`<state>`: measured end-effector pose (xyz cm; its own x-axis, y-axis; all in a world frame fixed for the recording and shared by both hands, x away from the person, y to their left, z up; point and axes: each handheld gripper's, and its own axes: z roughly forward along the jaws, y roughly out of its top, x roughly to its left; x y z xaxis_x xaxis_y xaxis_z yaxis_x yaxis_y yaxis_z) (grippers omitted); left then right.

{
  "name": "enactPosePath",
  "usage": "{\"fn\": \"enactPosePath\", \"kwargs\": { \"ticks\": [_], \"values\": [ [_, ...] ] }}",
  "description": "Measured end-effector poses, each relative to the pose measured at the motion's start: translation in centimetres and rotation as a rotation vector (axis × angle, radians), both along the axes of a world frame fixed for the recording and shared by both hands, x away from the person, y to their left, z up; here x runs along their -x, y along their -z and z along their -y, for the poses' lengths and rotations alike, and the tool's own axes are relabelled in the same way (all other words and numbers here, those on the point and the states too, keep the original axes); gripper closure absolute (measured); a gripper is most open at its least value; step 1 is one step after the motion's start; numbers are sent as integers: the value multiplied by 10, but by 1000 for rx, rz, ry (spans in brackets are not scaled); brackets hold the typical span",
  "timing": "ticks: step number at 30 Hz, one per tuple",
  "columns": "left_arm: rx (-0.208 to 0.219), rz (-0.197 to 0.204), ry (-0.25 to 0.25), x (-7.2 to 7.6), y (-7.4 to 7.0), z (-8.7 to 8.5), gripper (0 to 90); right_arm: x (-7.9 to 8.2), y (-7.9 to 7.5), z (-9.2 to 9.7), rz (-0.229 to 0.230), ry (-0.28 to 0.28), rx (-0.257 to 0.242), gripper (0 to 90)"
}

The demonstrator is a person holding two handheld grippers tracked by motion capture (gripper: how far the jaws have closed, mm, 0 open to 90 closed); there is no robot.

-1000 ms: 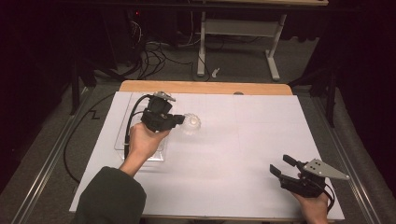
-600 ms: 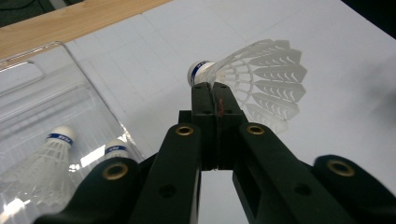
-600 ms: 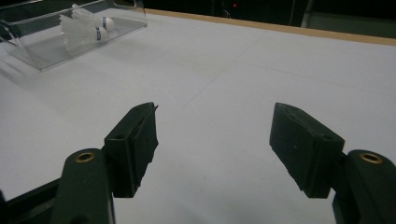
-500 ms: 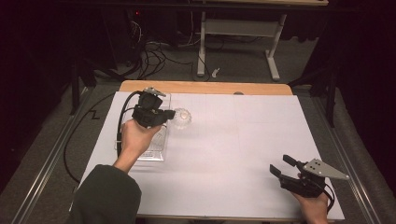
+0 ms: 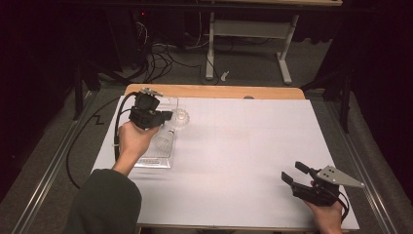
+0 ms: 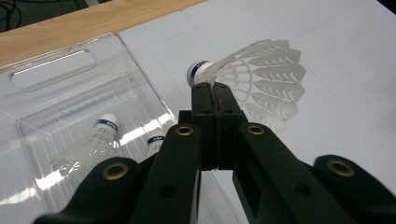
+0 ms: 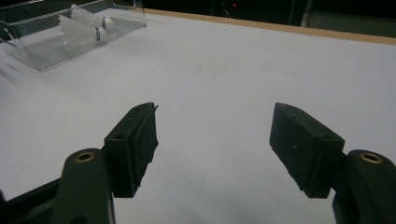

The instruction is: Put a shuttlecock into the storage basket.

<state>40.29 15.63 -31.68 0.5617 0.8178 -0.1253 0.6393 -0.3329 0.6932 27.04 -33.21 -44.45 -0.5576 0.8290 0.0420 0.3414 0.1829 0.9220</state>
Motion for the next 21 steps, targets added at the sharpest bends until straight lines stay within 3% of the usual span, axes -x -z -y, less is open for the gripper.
{"fn": "enactPosePath", "kwargs": {
  "ticks": [21],
  "values": [
    [-17, -5, -109, -20, 6, -27, 899, 0, 0, 0, -1, 1, 0, 327]
  ]
}}
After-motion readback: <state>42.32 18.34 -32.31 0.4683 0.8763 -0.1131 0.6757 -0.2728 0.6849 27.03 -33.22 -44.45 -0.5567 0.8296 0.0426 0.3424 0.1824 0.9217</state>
